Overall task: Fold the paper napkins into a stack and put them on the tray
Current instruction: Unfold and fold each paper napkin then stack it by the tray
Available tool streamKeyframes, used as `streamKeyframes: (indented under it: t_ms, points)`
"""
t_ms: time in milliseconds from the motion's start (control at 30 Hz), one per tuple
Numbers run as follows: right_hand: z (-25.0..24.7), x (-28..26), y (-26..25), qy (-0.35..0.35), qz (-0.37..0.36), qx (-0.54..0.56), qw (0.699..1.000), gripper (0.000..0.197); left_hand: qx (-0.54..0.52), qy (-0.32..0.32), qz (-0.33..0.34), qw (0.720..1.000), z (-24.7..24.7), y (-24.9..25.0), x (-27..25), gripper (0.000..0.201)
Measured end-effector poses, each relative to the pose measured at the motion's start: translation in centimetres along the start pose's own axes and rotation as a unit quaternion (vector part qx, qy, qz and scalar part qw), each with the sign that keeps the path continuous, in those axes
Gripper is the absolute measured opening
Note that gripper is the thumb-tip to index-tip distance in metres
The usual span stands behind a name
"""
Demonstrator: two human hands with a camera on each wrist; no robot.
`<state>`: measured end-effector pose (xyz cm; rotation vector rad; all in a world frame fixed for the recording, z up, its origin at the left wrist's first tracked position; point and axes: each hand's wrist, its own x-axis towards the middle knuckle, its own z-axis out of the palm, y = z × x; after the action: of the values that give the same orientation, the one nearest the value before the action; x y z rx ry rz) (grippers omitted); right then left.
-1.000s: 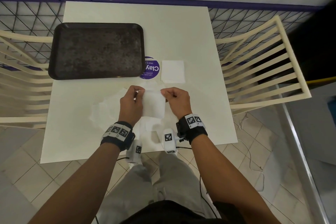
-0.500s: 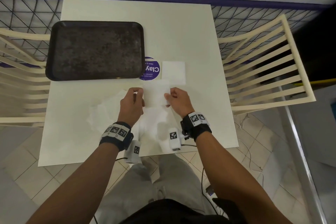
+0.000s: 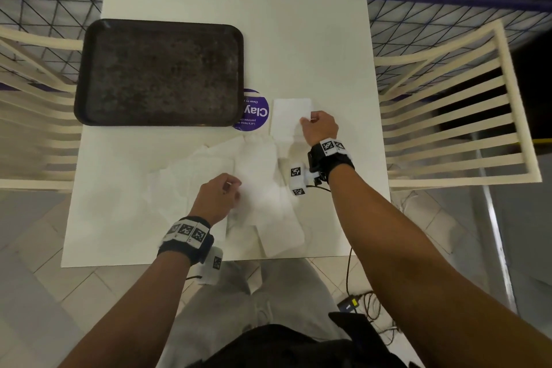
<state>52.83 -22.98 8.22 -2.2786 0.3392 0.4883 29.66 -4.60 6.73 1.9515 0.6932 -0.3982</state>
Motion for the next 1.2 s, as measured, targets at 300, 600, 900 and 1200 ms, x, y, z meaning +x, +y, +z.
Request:
streamKeyframes:
  t_ms: [300,600,900,1200]
  points:
    - [1.3,-4.7,3.1,0.019,-0.033,-0.016,0.999,0.010,0.028,0.052,-0.046,0.997,0.7,-0.7,0.9,0.009]
    - [4.2,-10.0,7.8,-0.113,-0.022,-0.087,0.990,0.025,0.045,0.082,-0.060,0.994,1.2,0.1,0.7,0.017]
    - [4.3,-11.1,7.7,-0.085,-0.031,-0.039,0.995,0.013,-0.063,0.094,-0.066,0.991,1.5,-0.4,0.3,0.010]
    - [3.7,-12.0,8.6,-0.018,-0.012,0.037,0.999,0.011,-0.064,0.092,-0.075,0.991,1.5,-0.4,0.0,0.013]
